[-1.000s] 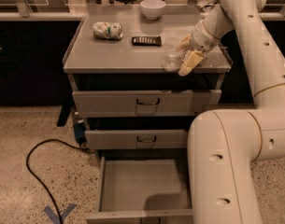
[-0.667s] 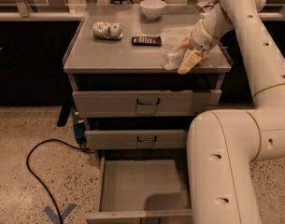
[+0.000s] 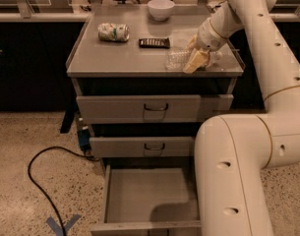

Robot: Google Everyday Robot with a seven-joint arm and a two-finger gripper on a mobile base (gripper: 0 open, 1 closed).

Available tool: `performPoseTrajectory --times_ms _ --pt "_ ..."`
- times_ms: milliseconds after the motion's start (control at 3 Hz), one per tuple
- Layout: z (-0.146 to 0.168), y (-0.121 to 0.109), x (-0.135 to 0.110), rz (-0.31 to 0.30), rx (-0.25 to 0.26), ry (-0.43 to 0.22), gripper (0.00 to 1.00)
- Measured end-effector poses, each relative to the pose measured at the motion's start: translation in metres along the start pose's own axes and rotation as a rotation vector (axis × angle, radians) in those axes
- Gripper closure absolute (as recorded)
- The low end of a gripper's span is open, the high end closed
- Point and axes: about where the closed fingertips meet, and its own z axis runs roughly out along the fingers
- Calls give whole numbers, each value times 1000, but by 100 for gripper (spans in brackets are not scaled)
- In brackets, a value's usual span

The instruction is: Place water bottle into bottom drawer

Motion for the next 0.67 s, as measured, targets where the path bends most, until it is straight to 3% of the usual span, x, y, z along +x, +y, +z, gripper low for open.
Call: performPoseTrajectory --times_ms 333,667 --pt "-12 -5 -8 1 35 0 100" --pt "-56 -8 -28 -7 123 3 100"
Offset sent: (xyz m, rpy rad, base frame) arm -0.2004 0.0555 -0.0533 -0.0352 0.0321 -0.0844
